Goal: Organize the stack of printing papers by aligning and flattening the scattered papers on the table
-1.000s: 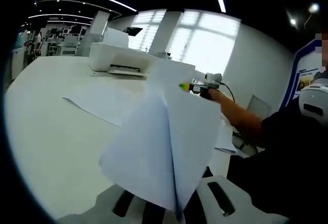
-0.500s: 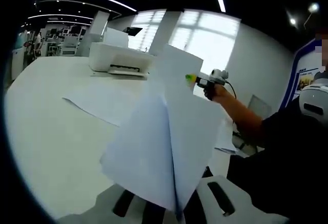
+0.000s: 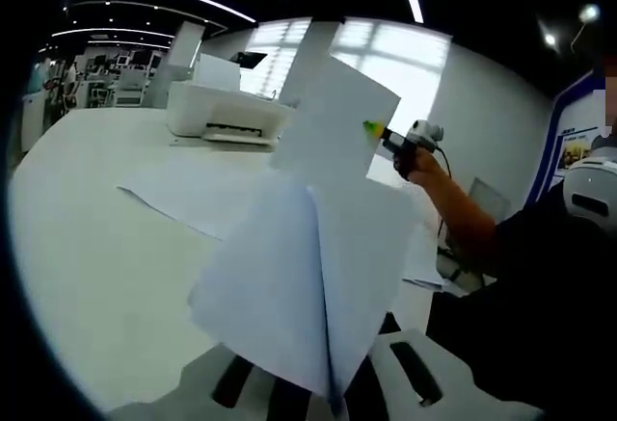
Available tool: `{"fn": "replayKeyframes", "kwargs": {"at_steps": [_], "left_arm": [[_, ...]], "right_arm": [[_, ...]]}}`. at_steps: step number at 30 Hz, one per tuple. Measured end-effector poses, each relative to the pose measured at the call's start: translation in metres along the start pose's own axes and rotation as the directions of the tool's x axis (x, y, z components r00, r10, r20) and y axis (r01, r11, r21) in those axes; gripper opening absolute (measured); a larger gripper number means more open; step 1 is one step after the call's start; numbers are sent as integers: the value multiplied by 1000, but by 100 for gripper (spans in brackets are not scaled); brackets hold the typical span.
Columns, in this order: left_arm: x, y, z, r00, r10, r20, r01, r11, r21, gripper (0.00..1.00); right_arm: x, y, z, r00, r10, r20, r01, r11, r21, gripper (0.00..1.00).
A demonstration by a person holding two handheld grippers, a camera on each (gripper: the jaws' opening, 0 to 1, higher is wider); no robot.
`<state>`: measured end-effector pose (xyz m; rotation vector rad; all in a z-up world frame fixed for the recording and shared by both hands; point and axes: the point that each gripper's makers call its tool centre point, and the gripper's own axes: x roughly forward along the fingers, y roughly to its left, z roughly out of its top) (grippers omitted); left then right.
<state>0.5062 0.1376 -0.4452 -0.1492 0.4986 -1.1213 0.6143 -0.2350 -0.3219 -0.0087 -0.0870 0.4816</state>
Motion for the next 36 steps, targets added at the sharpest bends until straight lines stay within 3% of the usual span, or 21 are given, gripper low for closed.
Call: {"fn": "replayKeyframes", "kwargs": {"at_steps": [13, 18, 36], "left_arm": [[0, 0, -1, 1000, -1, 4, 1, 1000, -3, 7], [0, 0, -2, 1000, -1, 6, 1, 1000, -5, 7], [-2, 0, -3, 1000, 1, 11, -1, 1000, -7, 7]], "right_arm": [[-11, 27, 49, 998, 51, 44, -45, 990, -137, 0], [-13, 46, 63, 993, 108, 42, -98, 976, -195, 0], [-22, 89, 83, 966, 260, 0, -247, 917, -312, 0]]}}
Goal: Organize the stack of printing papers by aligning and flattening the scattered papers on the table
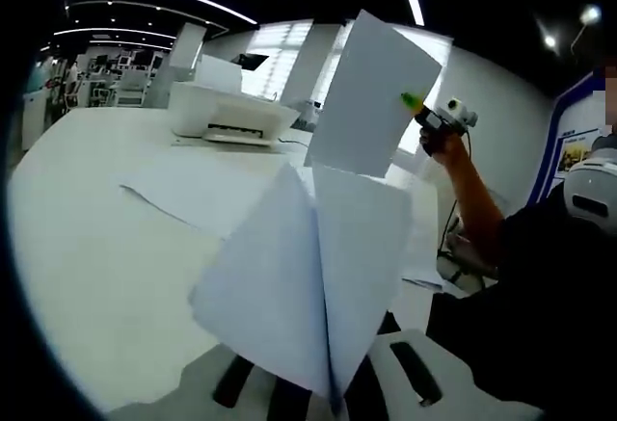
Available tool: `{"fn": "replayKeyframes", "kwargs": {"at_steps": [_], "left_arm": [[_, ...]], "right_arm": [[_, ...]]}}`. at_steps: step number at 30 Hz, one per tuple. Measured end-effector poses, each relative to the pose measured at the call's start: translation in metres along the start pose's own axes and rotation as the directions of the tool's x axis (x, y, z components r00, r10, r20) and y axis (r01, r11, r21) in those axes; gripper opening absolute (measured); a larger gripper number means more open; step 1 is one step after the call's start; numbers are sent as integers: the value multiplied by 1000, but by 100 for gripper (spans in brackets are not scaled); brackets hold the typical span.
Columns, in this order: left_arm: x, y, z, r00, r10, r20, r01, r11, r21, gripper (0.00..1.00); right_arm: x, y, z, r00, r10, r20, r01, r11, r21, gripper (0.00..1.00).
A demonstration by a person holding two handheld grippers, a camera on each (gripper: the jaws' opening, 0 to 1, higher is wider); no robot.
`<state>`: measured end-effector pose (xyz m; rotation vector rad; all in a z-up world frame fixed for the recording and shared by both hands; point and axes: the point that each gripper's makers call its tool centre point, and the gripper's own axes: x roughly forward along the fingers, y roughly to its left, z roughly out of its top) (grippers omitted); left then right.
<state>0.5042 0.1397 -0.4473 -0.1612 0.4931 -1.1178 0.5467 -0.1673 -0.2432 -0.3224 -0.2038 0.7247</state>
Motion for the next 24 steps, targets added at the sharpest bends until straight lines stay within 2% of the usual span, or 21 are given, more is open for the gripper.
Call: {"fn": "replayKeyframes", "kwargs": {"at_steps": [13, 18, 24], "left_arm": [[-1, 0, 1, 1000, 0, 2, 0, 1000, 1, 7], [-1, 0, 1, 1000, 0, 4, 0, 1000, 0, 7], [-1, 1, 2, 1000, 3, 6, -3, 1000, 0, 7]], "right_arm": [[0, 15, 16, 996, 83, -32, -85, 993, -82, 0], [-5, 16, 29, 994, 105, -18, -106, 988, -111, 0], [-8, 23, 39, 987, 156, -26, -158, 975, -158, 0]]}}
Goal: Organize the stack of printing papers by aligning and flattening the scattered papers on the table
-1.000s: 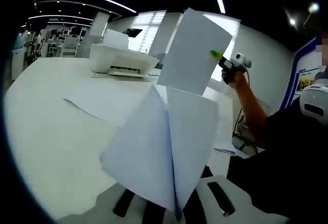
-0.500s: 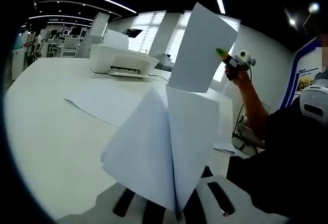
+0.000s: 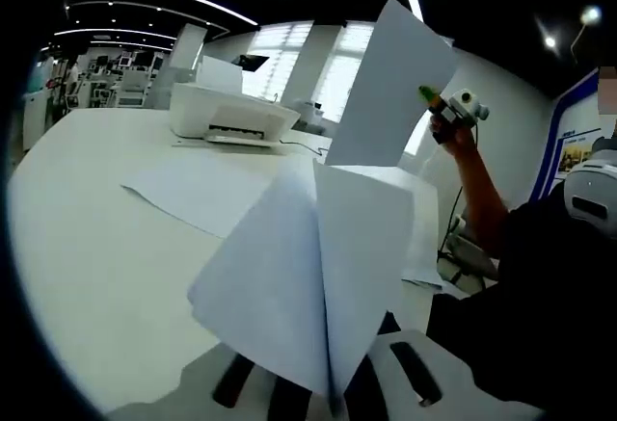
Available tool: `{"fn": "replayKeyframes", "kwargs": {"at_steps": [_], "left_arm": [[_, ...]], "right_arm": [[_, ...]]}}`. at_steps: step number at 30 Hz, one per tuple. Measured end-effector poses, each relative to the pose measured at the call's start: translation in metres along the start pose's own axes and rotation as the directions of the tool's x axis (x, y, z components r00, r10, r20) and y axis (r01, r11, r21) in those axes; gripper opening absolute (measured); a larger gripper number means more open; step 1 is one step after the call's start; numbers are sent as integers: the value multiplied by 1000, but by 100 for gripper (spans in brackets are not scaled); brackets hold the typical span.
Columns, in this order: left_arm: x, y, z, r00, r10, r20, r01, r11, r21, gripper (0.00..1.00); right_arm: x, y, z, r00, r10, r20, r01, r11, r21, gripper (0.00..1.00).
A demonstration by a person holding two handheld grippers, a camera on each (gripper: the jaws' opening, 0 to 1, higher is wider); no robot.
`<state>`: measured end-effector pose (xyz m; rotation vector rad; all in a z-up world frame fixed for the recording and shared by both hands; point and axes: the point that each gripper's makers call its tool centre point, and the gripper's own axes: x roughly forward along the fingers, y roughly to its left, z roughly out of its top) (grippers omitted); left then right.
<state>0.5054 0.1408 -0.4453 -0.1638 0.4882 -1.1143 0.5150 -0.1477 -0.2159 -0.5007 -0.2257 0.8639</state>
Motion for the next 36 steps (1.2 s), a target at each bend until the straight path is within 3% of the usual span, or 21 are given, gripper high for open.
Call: {"fn": "replayKeyframes", "kwargs": {"at_steps": [22, 27, 32, 36], "left_arm": [[1, -2, 7, 1000, -4, 17, 4, 1000, 6, 7], [1, -2, 6, 1000, -2, 18, 2, 1000, 6, 7], [2, -2, 5, 1000, -1, 17, 1, 1000, 5, 7], [3, -3, 4, 1000, -4, 17, 4, 1000, 5, 7]], "right_arm": [[11, 25, 11, 986, 144, -88, -154, 982, -112, 0], [17, 43, 13, 968, 225, -106, -239, 960, -145, 0], [21, 61, 7, 933, 319, -170, -347, 921, -177, 0], [24, 69, 6, 918, 352, -184, -384, 905, -183, 0]]}}
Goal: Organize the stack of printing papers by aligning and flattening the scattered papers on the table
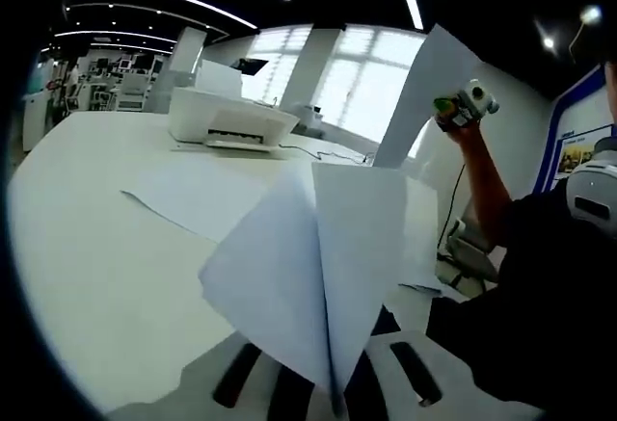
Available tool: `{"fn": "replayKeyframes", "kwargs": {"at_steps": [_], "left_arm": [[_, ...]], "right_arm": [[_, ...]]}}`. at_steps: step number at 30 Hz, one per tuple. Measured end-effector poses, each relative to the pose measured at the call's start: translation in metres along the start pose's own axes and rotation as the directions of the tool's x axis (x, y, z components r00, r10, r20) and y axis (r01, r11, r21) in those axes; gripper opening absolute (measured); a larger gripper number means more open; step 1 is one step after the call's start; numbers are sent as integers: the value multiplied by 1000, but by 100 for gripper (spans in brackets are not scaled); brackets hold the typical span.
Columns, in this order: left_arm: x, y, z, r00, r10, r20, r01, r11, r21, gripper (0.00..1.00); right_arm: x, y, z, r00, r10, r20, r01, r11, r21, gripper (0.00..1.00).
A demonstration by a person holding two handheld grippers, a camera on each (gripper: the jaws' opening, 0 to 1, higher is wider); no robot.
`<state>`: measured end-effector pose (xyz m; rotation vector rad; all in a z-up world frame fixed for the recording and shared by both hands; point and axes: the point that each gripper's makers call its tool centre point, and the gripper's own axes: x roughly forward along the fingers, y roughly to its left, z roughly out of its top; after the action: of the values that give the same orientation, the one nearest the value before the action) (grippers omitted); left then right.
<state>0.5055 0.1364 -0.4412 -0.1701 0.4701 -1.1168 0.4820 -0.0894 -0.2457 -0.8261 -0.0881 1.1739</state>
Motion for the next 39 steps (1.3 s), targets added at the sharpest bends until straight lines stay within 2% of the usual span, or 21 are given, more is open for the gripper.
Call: {"fn": "replayKeyframes", "kwargs": {"at_steps": [6, 15, 21, 28, 39], "left_arm": [[1, 0, -1, 1000, -4, -3, 4, 1000, 2, 7], [0, -1, -2, 1000, -8, -1, 8, 1000, 5, 7], [-1, -1, -2, 1000, -11, -2, 11, 1000, 9, 7], [0, -2, -3, 1000, -17, -7, 17, 1000, 13, 7], [2, -6, -1, 1000, -29, -13, 29, 999, 26, 7]], "right_arm": [[5, 8, 1, 998, 65, -16, -65, 998, -18, 0], [24, 23, 1, 982, 182, -54, -184, 982, -34, 0], [34, 29, 3, 963, 257, -81, -261, 964, -43, 0], [48, 40, 1, 934, 340, -113, -347, 937, -44, 0], [64, 43, -6, 906, 387, -171, -393, 919, -3, 0]]}}
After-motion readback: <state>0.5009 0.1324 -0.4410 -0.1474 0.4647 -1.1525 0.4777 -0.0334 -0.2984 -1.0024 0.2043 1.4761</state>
